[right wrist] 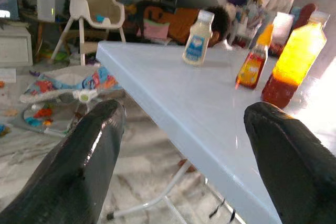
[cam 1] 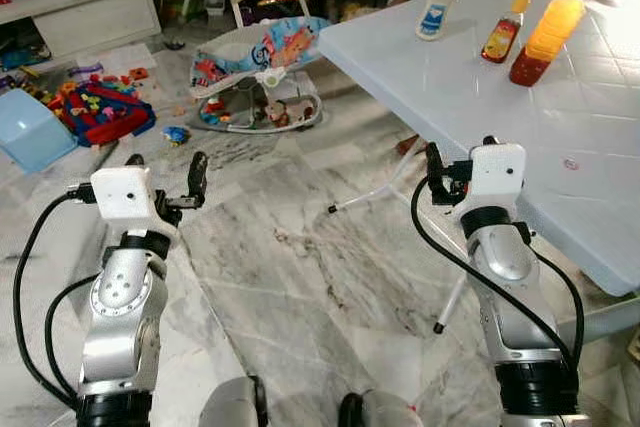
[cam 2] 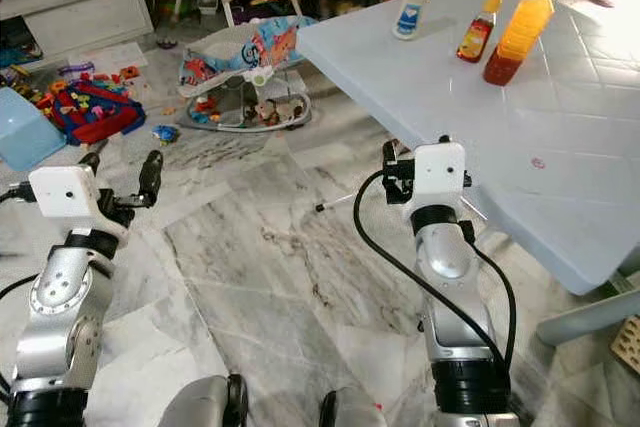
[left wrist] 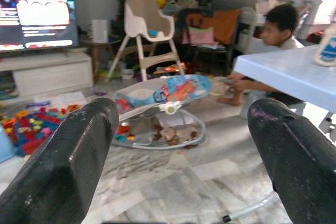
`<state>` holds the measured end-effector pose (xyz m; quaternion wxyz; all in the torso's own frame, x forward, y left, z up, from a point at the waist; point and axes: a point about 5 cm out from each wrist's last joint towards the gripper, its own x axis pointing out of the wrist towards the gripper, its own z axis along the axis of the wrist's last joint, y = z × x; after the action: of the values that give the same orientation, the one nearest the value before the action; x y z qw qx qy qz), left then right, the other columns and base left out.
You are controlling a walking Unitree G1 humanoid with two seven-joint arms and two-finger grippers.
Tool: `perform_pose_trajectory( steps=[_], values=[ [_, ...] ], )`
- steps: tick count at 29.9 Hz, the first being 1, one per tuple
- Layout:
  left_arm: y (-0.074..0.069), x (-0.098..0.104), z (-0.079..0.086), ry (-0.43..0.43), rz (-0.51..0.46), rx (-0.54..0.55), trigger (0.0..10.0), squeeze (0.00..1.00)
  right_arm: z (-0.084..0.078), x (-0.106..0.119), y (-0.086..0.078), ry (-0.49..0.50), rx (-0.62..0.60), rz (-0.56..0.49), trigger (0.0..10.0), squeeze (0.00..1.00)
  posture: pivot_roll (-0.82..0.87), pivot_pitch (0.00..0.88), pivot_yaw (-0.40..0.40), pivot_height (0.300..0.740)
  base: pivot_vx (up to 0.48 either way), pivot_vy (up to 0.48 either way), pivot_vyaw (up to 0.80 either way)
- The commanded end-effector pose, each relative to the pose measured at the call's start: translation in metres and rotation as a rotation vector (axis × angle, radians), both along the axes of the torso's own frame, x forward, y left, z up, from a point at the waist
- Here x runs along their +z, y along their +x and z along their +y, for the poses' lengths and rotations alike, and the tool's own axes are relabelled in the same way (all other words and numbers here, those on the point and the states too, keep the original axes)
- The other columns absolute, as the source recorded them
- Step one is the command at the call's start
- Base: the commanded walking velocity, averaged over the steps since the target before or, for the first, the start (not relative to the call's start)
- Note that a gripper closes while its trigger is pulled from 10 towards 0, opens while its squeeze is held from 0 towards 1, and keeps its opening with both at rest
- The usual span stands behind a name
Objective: Restocking fridge
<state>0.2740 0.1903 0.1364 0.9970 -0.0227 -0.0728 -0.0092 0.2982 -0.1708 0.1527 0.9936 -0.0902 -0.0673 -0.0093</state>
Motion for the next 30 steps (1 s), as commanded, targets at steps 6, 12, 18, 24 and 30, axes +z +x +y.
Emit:
perform_pose_trajectory(
  steps=[6, 12, 18, 24, 30],
  values=[
    [0.005, 0.004, -0.004, -0.001, -0.004, -0.025, 10.0, 0.00, 0.000, 0.022, 0.017, 0.021, -0.007, -0.067, 10.0, 0.00, -0.02, 0.082, -0.030, 0.740, 0.296, 0.000, 0.00],
    [0.001, 0.003, -0.003, 0.000, -0.002, -0.023, 10.0, 0.00, -0.001, 0.025, 0.023, 0.028, -0.003, -0.063, 10.0, 0.00, 0.00, 0.087, -0.042, 0.740, 0.299, 0.000, 0.00],
    [0.000, 0.003, -0.003, -0.008, 0.004, -0.029, 10.0, 0.00, 0.006, 0.025, 0.025, 0.029, 0.030, -0.055, 10.0, 0.00, 0.00, 0.094, -0.041, 0.740, 0.308, 0.124, 0.00],
    [0.000, 0.002, -0.005, -0.011, 0.012, -0.040, 10.0, 0.00, 0.007, 0.021, 0.021, 0.045, 0.035, -0.042, 10.0, 0.00, -0.01, 0.101, -0.036, 0.740, 0.289, 0.384, 0.00],
    [0.000, 0.001, -0.007, -0.013, 0.016, -0.050, 10.0, 0.00, 0.006, 0.018, 0.019, 0.060, 0.028, -0.033, 10.0, 0.00, -0.01, 0.105, -0.036, 0.740, 0.287, 0.386, -0.59]
  ],
)
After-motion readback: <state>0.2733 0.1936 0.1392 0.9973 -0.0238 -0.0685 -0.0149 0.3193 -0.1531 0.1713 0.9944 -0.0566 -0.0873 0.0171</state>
